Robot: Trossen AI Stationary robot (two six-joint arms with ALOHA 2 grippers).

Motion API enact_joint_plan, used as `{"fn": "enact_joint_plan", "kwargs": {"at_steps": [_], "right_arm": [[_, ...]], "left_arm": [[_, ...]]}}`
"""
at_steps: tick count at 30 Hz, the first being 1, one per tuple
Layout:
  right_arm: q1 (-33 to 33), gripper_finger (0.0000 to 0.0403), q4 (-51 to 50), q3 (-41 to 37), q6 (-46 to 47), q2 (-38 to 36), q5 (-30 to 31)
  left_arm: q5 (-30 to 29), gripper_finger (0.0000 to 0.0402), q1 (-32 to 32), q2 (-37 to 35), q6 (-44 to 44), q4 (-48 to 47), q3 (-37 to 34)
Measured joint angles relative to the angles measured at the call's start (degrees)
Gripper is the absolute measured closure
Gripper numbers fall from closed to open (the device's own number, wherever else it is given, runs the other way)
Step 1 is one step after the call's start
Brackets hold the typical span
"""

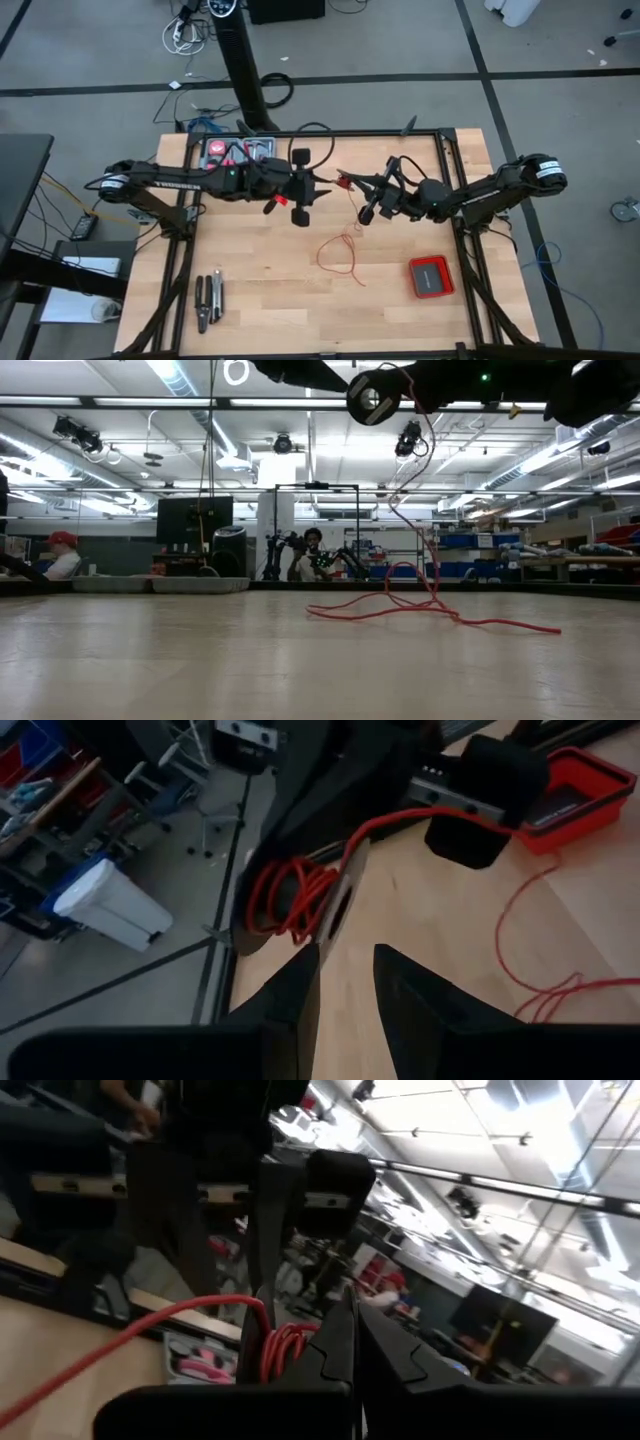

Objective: Coil cords
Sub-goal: Coil the red wire onto the spool

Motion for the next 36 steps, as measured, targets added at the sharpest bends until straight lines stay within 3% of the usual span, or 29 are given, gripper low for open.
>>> {"fn": "enact_joint_plan", "kwargs": {"at_steps": [4,17,25,36], "right_arm": [[-1.0,0.0403,-0.9,0.0,2.1,0.0,-2.8],[-1.2,0.0403,-3.5,0.0,1.8,0.0,-3.5],[-1.2,0.0403,-2.6,0.0,1.8,0.0,-5.0],[-1.3,0.0403,-1.2,2.2,4.8,0.0,-7.9]], "left_arm": [[-0.1,0.0300,0.0,-0.1,0.0,0.8,-0.8],[-0.3,0.0300,0.5,-0.5,-1.6,1.7,-0.8],[3.9,0.0300,0.7,-0.5,-4.0,1.0,-0.8],[4.6,0.0300,1.4,0.3,-5.3,3.2,-0.8]]}}
